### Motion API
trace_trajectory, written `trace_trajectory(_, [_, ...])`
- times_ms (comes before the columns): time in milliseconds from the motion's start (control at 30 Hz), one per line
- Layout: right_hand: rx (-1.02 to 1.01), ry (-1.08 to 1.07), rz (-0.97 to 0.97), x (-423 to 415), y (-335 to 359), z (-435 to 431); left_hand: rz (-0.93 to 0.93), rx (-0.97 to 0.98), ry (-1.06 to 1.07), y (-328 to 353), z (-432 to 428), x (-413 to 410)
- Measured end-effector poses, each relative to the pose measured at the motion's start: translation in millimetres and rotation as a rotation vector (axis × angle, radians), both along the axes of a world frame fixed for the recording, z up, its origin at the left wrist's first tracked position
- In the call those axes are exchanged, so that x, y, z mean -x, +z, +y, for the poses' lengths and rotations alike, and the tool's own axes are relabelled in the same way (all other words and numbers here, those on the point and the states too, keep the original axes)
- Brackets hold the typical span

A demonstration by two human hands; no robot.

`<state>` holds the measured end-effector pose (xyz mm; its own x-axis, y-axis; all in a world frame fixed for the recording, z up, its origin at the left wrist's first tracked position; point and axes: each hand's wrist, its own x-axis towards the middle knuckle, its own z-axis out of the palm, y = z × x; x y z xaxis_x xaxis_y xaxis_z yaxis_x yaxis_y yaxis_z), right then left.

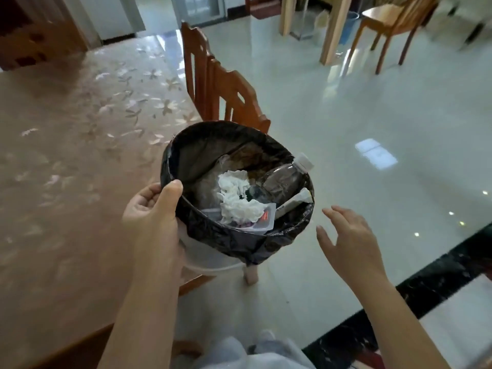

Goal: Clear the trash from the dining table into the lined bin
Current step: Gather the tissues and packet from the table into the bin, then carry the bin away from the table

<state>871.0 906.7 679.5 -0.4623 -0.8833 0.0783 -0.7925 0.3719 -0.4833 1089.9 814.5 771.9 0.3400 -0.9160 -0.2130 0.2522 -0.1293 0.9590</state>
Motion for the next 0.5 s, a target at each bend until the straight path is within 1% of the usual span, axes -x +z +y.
trace_trajectory(167, [-0.042, -0.15, 0.003, 57.0, -5.8, 23.3, -0.045, -0.008, -0.199, -10.6, -11.6, 76.6])
trace_trajectory(300, [-0.034, -0.272, -0.015, 100.4, -6.2, 34.9, -0.094, -0.018, -0.327, -17.2, -21.2, 130.9])
trace_trajectory(400, [-0.034, -0.329, -0.004, 136.5, -5.0, 32.7, -0.07, -0.015, -0.384, -22.0, -33.5, 172.6])
trace_trajectory(500, [-0.036, -0.366, 0.019, 177.4, -7.7, 22.8, -0.041, -0.024, -0.382, -28.6, -50.8, 217.9])
